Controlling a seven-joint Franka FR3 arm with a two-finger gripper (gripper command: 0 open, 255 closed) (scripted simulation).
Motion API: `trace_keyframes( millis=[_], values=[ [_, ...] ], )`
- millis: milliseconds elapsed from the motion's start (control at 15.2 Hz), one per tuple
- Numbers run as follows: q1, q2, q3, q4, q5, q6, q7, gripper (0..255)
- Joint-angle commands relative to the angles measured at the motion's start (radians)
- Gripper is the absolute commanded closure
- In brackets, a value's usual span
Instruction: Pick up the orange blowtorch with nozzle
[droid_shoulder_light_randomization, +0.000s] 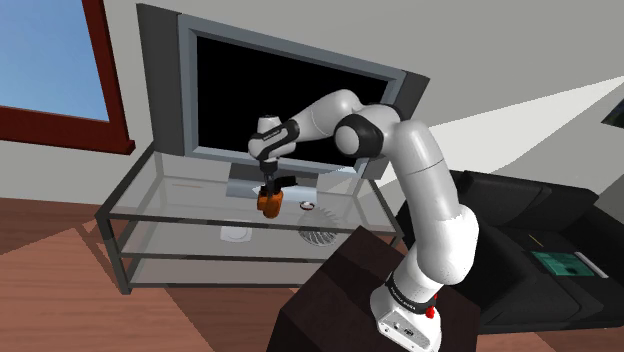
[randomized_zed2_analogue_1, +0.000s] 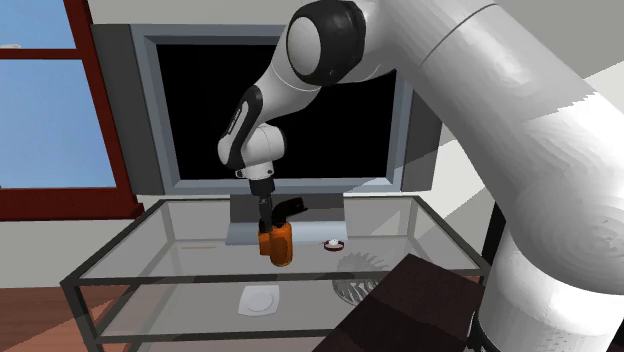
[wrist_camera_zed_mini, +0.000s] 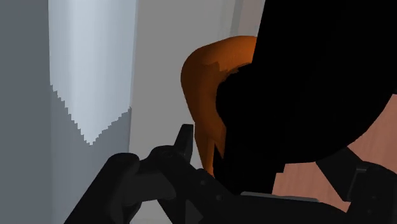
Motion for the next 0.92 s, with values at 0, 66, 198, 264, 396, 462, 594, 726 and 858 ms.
trace_keyframes(
  millis=[0, 66, 198, 264, 396, 462, 594, 726, 858],
  values=[
    [-0.006, 0.016, -0.005, -0.003, -0.001, 0.069, -0.002, 255],
    [-0.007, 0.023, -0.005, 0.006, 0.000, 0.068, -0.001, 255],
    [-0.005, 0.047, -0.002, 0.034, 0.001, 0.064, 0.005, 255],
    [-0.003, 0.044, -0.002, 0.030, 0.001, 0.065, 0.007, 255],
    [-0.007, 0.046, -0.002, 0.027, 0.001, 0.069, 0.001, 255],
    [-0.010, 0.014, -0.008, 0.008, -0.001, 0.057, -0.006, 255],
    [-0.008, -0.006, -0.010, 0.002, -0.004, 0.043, -0.005, 255],
    [-0.006, -0.026, -0.012, -0.003, -0.006, 0.028, -0.005, 255],
    [-0.004, -0.045, -0.015, -0.008, -0.009, 0.013, -0.004, 255]
  ],
)
